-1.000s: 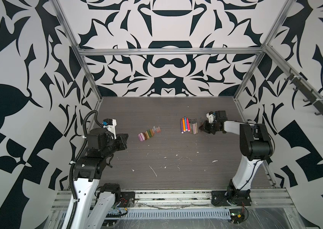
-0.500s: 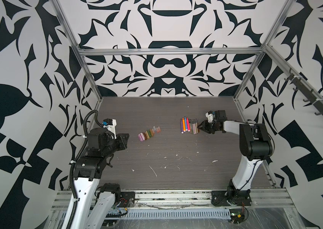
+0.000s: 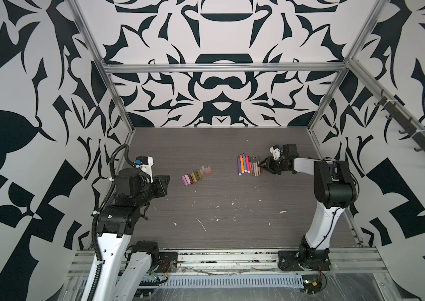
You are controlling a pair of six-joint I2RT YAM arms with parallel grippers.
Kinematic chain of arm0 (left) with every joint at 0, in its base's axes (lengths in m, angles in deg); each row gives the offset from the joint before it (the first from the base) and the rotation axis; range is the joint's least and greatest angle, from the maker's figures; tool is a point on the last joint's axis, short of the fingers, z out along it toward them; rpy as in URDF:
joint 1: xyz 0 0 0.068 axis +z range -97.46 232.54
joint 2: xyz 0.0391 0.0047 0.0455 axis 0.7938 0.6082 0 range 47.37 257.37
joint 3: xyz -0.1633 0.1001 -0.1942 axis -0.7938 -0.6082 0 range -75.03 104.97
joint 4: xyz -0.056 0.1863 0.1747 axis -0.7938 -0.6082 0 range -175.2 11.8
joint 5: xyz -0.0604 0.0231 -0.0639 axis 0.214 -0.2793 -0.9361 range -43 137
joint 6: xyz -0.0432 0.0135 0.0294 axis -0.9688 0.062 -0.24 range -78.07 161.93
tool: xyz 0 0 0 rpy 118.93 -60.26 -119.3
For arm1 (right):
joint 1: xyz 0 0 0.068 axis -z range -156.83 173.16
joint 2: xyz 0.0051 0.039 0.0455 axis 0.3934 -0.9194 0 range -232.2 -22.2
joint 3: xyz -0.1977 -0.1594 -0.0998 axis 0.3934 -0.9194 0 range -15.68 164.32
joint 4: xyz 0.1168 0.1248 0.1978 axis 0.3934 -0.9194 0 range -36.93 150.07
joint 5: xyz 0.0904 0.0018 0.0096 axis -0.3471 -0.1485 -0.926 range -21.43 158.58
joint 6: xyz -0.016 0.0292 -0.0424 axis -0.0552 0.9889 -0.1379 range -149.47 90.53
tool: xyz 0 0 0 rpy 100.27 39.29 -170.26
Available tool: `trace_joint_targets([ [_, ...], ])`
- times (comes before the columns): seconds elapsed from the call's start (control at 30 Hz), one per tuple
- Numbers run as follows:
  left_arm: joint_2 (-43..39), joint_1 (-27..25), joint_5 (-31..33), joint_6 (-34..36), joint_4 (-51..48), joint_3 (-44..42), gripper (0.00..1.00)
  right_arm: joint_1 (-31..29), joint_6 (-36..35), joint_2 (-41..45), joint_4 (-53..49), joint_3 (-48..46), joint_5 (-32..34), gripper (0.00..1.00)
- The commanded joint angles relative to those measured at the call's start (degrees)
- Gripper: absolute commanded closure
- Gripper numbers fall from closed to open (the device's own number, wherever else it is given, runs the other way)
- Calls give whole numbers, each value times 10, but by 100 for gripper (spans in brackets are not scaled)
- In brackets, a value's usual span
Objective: Open the pen caps
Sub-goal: 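Lay the brown pen beside the markers and open the right gripper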
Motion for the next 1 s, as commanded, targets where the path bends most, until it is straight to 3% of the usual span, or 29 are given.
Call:
trace_joint_targets([
  [0.0,-1,2,1,2,-14,-2,80,-2,14,-14,-10,2,-1,65],
  [0.97,0,2,3,1,-14,-2,80,-2,-6,28,-31,-19,61,60],
])
